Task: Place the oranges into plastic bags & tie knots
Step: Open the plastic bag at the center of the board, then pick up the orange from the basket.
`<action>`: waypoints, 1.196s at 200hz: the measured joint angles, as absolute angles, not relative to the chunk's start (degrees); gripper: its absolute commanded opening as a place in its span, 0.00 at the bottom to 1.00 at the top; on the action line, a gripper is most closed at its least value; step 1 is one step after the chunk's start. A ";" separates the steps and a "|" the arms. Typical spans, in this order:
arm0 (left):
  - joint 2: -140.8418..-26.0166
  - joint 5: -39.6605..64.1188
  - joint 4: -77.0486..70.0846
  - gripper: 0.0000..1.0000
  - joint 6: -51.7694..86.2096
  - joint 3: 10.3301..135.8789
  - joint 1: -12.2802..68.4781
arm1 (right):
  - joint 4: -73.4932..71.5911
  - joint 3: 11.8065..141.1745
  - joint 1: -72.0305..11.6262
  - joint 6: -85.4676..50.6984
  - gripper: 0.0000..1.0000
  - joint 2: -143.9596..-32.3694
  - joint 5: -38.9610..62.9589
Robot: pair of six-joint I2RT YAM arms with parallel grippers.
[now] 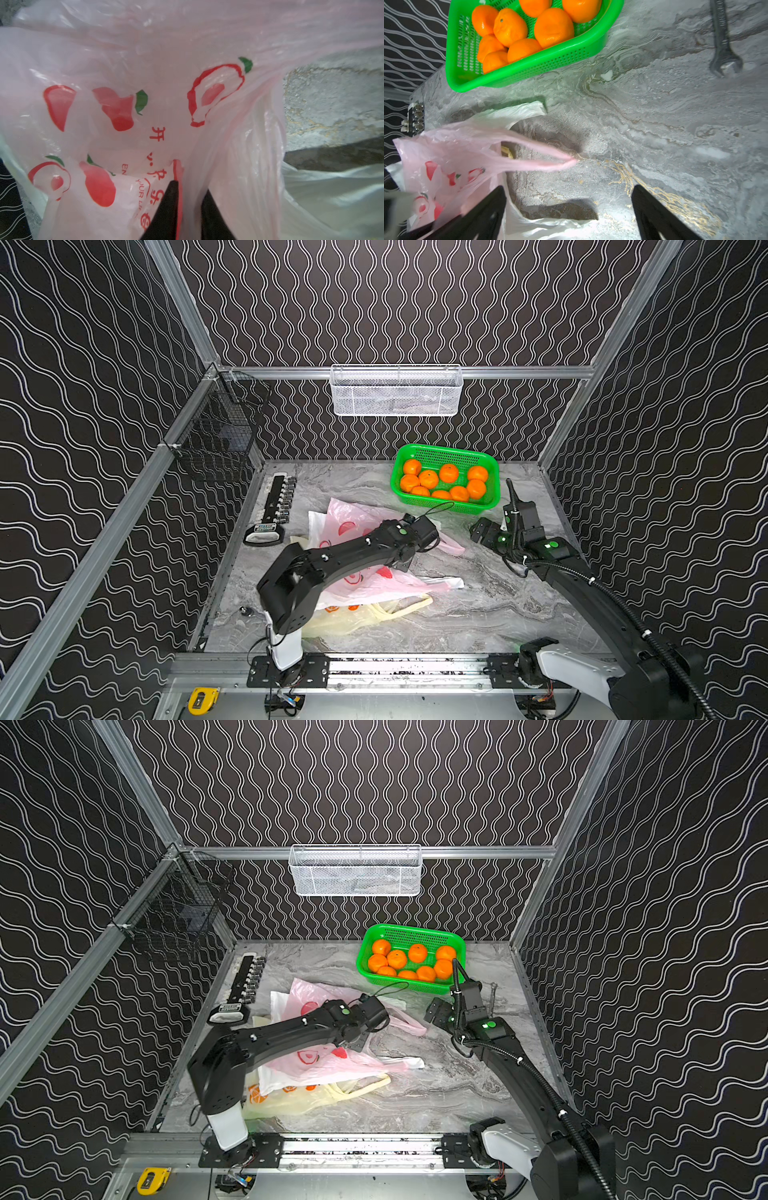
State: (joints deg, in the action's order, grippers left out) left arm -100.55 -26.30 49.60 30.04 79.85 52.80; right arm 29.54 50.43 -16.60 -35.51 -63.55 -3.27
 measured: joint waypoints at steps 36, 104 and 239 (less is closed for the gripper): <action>-88.75 -19.84 45.15 0.00 30.15 76.36 48.49 | 29.28 53.84 -15.20 -35.42 0.97 -63.81 -4.75; -79.24 -5.39 39.90 0.00 33.36 80.84 41.69 | 30.24 68.45 -5.76 -33.58 0.87 -73.45 -1.69; -74.32 18.63 19.03 0.00 49.21 63.81 27.46 | 38.79 101.49 -4.84 -25.87 0.71 -112.53 7.35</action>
State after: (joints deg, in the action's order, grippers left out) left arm -74.32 18.63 19.03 49.21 63.81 27.46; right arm 38.79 101.49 -4.84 -25.87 -112.53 7.35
